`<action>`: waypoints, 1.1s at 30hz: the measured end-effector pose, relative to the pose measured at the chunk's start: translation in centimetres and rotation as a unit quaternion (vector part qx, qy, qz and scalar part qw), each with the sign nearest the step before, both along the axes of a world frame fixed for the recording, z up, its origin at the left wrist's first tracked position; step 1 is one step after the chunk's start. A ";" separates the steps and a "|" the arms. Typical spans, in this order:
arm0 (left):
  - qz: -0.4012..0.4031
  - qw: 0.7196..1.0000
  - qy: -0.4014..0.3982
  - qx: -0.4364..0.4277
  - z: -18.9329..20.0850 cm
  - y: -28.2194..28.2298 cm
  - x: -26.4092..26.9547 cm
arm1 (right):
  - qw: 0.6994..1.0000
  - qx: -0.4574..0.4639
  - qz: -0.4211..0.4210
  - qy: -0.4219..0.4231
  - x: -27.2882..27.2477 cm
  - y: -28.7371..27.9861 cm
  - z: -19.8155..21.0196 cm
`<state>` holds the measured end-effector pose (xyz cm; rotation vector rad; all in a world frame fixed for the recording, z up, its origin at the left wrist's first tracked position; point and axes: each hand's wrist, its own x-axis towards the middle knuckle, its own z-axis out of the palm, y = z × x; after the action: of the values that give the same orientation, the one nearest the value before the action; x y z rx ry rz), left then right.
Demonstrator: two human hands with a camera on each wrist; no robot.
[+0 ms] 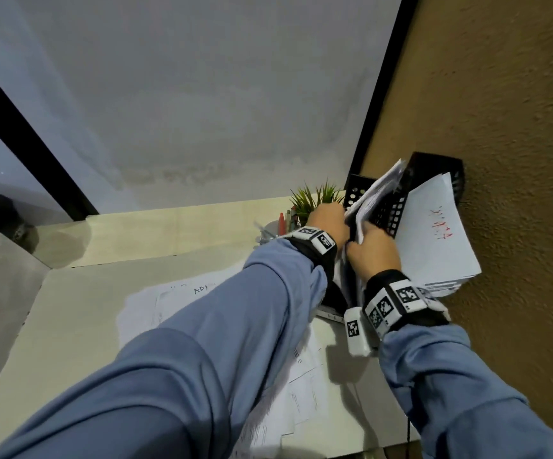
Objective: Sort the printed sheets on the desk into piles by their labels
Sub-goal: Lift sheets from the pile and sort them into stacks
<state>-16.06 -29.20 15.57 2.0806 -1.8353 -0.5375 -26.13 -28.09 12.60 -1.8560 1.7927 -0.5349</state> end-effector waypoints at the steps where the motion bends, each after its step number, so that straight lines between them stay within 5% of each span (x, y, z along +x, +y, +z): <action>1: 0.000 1.000 -0.003 0.014 -1.0 0.1 0.1 | 0.999 0.034 0.004 0.011 0.2 0.3 -1.0; 5: 0.010 0.999 0.008 0.042 -3.4 0.0 0.8 | 0.994 0.094 0.004 0.047 0.6 1.2 -3.0; 11: 0.010 0.995 0.097 -0.004 -3.8 -0.1 2.0 | 0.998 0.054 0.009 0.040 1.1 1.1 -2.3; 17: 0.106 0.956 0.250 -0.108 -5.6 4.5 5.9 | 0.996 0.002 0.016 -0.092 0.1 3.7 -3.1; 22: 0.288 0.919 0.258 -0.076 -11.3 12.3 13.9 | 0.968 -0.034 -0.049 -0.243 -0.7 9.1 -5.5; 25: 0.371 0.909 0.190 0.023 -15.0 17.4 17.7 | 0.960 0.025 -0.038 -0.275 0.2 11.9 -8.2; 28: 0.410 0.893 0.159 0.094 -17.2 21.5 18.8 | 0.967 0.140 0.028 -0.211 1.7 13.9 -11.2; 33: 0.422 0.883 0.180 0.102 -19.1 25.0 16.8 | 0.960 0.230 0.004 -0.157 4.1 14.7 -14.3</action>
<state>0.78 -4.18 -3.51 2.4243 -0.5754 -0.8013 -22.02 -13.36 -1.66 -1.3750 1.5364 -0.3452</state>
